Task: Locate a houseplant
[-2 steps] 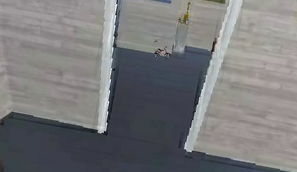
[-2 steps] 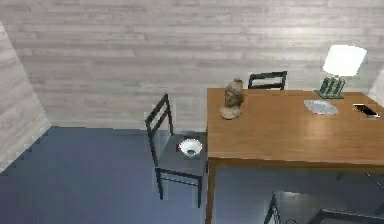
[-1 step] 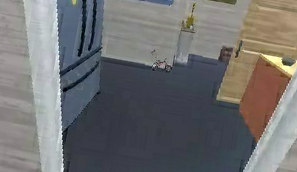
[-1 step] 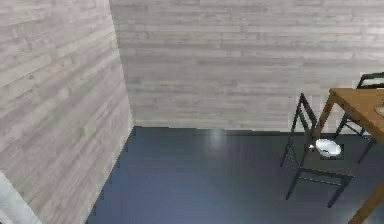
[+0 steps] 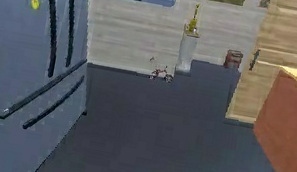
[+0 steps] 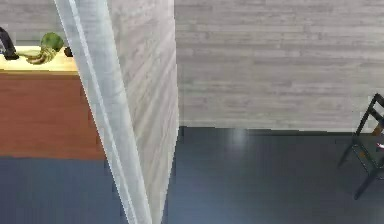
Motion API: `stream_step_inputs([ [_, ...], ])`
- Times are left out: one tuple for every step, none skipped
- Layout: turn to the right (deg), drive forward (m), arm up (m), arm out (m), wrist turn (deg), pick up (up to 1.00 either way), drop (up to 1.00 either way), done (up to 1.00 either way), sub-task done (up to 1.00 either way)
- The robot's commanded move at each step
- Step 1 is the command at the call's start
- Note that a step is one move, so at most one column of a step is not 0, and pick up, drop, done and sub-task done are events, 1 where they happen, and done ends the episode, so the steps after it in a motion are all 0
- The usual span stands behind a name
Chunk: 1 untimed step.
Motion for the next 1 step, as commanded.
stream_step_inputs([
  [30.0,0.0,0.0,0.0,0.0,0.0,0.0,0.0,0.0],
])
